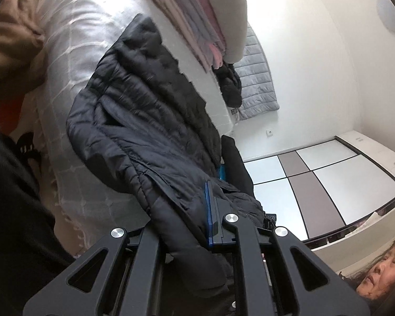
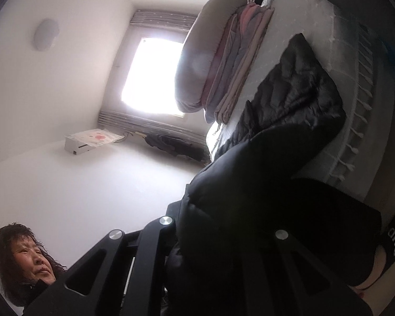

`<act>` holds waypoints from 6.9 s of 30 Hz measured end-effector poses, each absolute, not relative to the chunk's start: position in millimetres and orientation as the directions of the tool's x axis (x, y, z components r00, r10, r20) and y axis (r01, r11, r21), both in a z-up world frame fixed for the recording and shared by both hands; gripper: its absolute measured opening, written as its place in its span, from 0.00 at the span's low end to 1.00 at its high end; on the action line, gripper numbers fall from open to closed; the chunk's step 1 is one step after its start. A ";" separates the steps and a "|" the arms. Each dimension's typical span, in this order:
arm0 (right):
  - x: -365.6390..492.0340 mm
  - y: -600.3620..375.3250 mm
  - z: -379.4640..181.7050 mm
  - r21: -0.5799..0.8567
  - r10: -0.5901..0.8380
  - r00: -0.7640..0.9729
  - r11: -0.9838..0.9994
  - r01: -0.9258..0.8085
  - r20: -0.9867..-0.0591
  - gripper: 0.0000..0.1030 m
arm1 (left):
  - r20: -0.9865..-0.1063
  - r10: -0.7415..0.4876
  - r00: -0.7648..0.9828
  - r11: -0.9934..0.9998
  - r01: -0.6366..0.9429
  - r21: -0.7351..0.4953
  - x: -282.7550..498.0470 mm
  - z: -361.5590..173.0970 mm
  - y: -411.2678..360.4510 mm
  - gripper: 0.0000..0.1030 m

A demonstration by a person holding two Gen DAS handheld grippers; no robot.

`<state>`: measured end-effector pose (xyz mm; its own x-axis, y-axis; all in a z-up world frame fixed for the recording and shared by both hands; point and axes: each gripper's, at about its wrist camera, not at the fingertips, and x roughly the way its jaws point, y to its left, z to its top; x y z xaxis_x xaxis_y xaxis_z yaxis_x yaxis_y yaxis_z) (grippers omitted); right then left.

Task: Fold large clothes
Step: 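Lift the held jacket edge with both grippers and fold it over the body, then open both grippers and release the folded jacket edge, then press and smooth the folded black jacket with both open grippers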

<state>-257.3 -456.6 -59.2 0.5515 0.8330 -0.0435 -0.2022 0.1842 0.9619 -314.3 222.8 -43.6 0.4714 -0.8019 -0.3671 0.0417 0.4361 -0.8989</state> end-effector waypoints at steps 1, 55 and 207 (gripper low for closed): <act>-253.2 -458.4 -58.4 0.961 0.834 0.550 0.184 -0.207 -0.041 0.09 | -0.366 -0.803 0.471 0.438 0.049 -0.898 -311.3 -41.6 222.8 0.07; 61.5 -280.5 -77.9 0.945 0.933 0.170 0.327 -0.020 -0.319 0.72 | -0.465 -0.628 0.625 0.369 -0.287 -0.884 62.0 -103.3 194.2 0.64; -4.8 -269.6 -90.4 0.063 0.068 0.567 0.998 -0.028 -0.821 0.95 | -0.765 -0.197 0.613 0.977 0.057 -0.206 -57.5 -80.0 85.6 0.83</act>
<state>-4.8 -269.6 -90.4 0.5668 0.0678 -0.8211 -0.0281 0.9976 0.0630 -57.5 85.6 -80.0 0.6126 -0.1971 -0.7655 0.0568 0.9769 -0.2060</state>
